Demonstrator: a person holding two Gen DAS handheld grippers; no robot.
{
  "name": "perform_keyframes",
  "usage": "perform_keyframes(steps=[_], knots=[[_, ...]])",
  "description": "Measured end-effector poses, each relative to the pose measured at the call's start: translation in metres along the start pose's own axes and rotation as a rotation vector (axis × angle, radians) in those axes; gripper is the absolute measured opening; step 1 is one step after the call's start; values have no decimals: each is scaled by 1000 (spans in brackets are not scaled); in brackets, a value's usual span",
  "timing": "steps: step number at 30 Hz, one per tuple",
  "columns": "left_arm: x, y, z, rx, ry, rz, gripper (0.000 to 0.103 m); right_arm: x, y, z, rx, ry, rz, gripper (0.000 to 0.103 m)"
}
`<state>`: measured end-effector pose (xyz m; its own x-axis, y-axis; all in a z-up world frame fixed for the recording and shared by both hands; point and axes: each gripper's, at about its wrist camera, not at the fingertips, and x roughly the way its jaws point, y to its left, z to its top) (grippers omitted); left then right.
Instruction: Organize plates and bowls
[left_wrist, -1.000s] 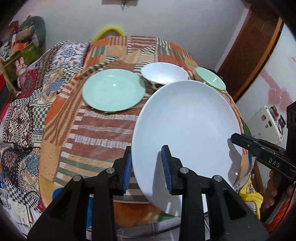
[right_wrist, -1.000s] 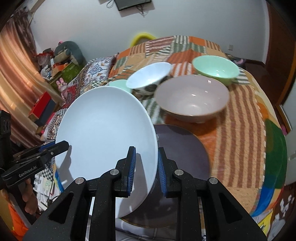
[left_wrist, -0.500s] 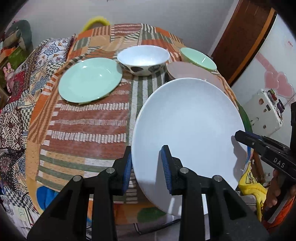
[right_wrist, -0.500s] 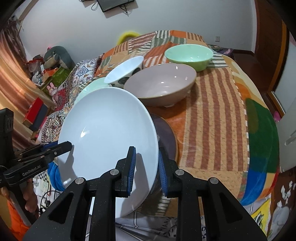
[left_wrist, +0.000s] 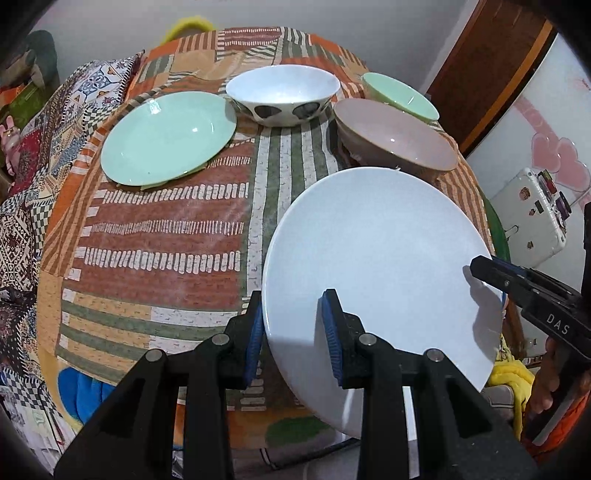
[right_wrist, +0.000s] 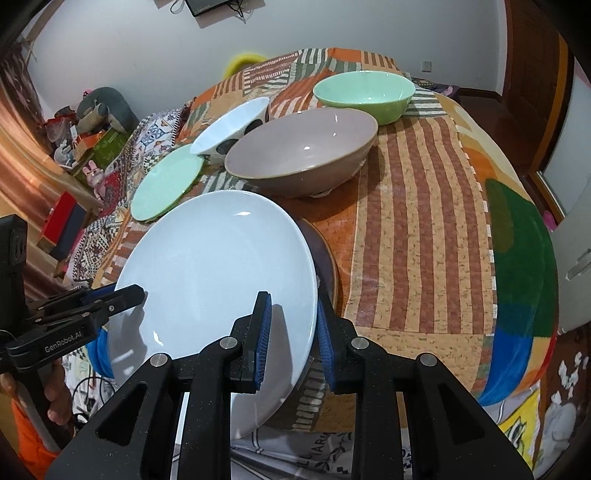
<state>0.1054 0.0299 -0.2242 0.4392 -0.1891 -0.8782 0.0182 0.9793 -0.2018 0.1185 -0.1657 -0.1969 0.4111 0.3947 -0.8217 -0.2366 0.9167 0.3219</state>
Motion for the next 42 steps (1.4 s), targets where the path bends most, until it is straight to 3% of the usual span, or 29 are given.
perform_keyframes(steps=[27,42], knots=[[30,4,11,-13,32,10,31,10,-3,3,-22,13,-49,24],[19,2,10,26,-9,24,31,7,-6,4,-14,1,-35,24]])
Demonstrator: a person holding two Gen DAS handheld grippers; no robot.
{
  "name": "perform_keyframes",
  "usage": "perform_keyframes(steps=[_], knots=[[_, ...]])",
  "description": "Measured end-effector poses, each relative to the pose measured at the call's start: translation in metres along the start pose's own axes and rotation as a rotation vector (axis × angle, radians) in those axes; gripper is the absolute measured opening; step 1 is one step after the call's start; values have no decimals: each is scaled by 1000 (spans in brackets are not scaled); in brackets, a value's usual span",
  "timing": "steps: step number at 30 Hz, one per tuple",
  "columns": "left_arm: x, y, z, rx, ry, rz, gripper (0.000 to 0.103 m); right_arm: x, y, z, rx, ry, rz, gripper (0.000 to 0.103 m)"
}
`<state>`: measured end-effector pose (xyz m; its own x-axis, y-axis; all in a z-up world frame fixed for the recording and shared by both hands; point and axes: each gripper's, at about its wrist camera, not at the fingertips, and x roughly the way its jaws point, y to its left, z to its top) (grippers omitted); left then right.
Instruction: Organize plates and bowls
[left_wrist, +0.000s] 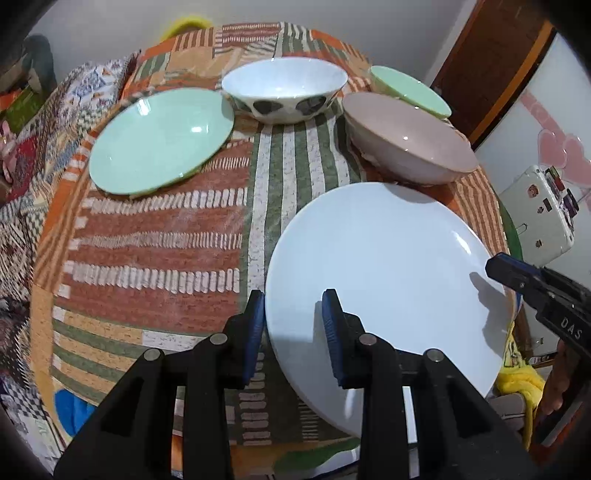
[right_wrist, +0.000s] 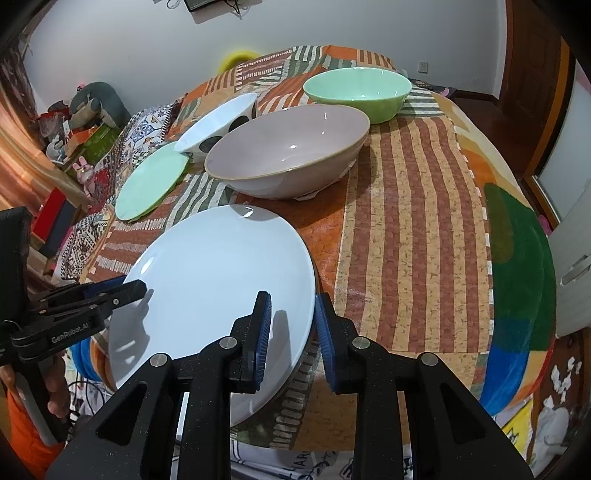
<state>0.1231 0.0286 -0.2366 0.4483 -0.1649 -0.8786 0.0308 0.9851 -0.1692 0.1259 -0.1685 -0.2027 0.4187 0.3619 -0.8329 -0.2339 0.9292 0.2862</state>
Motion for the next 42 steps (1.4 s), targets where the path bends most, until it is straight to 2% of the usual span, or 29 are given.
perform_keyframes(steps=[7,12,15,19,25,32,42], knots=[[-35,7,4,1,-93,23,33,-15,6,8,-22,-45,-18,26],[-63,19,6,-18,-171,63,33,-25,25,25,-89,-98,-18,33],[-78,31,7,-34,-211,86,39,-27,37,36,-121,-122,2,35],[-93,49,9,-61,-253,114,41,-29,59,51,-162,-176,20,46],[-110,78,17,-84,-306,179,48,-18,87,67,-207,-193,59,50],[-113,117,30,-131,-339,225,54,3,118,88,-274,-176,93,50],[-82,169,47,-186,-297,250,54,45,137,111,-291,-102,112,50]])
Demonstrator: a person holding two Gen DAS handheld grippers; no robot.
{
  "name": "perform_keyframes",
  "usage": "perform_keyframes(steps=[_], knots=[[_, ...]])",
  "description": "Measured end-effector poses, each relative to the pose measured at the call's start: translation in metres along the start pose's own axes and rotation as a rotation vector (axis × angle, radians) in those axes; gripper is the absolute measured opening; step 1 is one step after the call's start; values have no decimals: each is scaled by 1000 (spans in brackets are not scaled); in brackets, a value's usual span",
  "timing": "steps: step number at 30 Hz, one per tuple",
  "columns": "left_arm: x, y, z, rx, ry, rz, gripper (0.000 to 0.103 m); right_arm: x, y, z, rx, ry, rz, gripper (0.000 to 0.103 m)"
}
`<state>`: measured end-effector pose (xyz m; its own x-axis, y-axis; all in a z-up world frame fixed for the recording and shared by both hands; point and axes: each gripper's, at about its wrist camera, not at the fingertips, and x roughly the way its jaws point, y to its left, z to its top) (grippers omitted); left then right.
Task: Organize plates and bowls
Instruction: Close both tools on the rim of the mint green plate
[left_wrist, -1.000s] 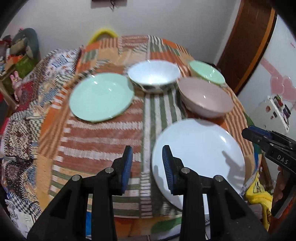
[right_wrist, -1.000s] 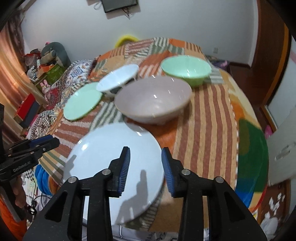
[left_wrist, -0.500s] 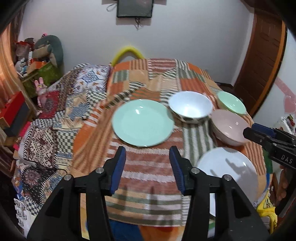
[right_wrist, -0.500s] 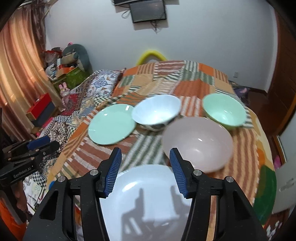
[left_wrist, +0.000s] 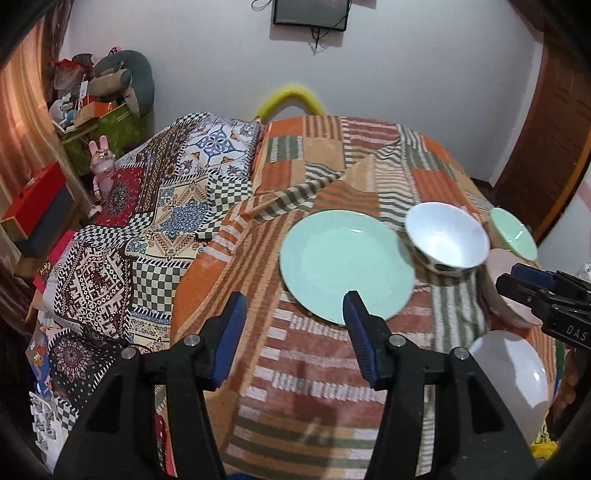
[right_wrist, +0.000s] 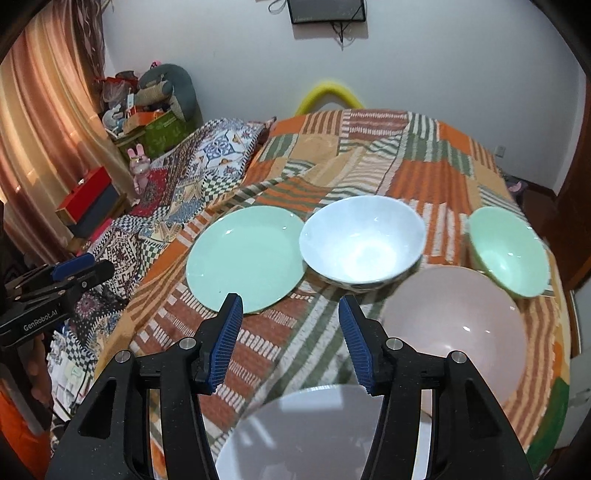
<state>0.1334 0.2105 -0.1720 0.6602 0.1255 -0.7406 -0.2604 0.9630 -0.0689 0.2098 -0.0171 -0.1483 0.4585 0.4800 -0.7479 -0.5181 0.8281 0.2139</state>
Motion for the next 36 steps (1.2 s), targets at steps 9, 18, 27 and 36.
perform_keyframes(steps=[9,18,27,36], knots=[[64,22,6,-44,83,-64,54,60,7,8,-14,134,30,50],[118,32,13,-72,95,-94,53,97,11,12,-32,207,22,43],[160,36,20,-87,138,-112,32,122,-1,18,20,259,15,30],[177,34,29,-89,144,-116,29,138,-12,20,57,299,17,28]])
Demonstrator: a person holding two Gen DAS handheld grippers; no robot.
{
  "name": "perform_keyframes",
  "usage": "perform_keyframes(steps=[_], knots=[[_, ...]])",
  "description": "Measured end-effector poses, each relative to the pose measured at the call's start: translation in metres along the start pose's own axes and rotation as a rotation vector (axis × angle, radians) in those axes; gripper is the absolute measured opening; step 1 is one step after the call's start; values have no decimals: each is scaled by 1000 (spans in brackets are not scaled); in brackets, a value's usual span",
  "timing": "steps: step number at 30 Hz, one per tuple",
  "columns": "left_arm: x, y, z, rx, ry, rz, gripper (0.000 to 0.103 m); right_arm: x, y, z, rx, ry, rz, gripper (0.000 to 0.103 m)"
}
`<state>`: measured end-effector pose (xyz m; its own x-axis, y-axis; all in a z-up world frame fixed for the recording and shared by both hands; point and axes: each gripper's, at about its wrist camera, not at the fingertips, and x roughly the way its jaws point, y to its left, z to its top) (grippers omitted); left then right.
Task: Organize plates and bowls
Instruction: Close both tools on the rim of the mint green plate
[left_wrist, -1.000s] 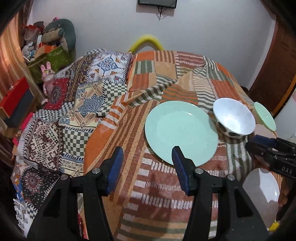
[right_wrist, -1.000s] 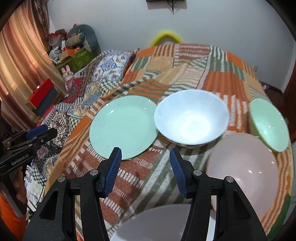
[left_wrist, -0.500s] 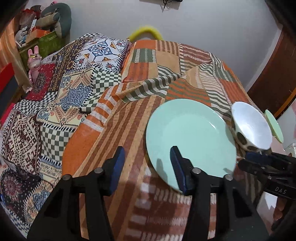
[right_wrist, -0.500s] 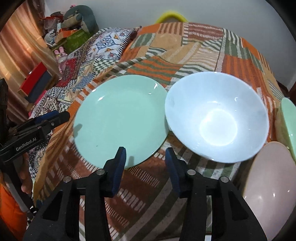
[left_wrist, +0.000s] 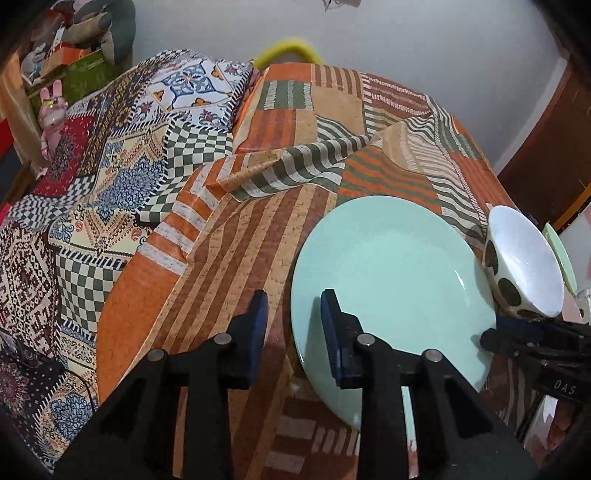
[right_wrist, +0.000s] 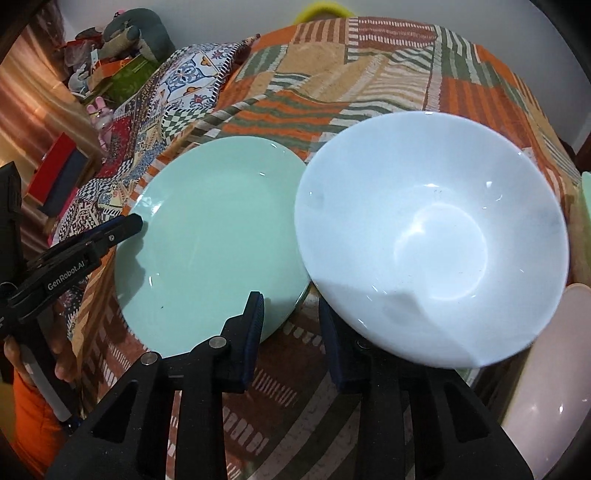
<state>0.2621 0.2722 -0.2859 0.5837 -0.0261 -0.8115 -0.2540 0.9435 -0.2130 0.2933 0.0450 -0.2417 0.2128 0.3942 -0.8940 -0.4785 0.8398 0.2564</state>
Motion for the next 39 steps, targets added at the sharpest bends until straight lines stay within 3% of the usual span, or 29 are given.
perform_keyframes(steps=[4,7,22,39], knots=[[4,4,1,-33,8,-24,28,5,5,3,-23,6,-18,28],[4,2,1,-32,15,-49,15,7,6,5,-23,11,-16,28],[-17,0,-28,14,46,-39,16,6,15,-2,-76,40,-6,22],[-77,-15,-70,56,49,-45,17,-18,22,-26,-88,38,13,21]])
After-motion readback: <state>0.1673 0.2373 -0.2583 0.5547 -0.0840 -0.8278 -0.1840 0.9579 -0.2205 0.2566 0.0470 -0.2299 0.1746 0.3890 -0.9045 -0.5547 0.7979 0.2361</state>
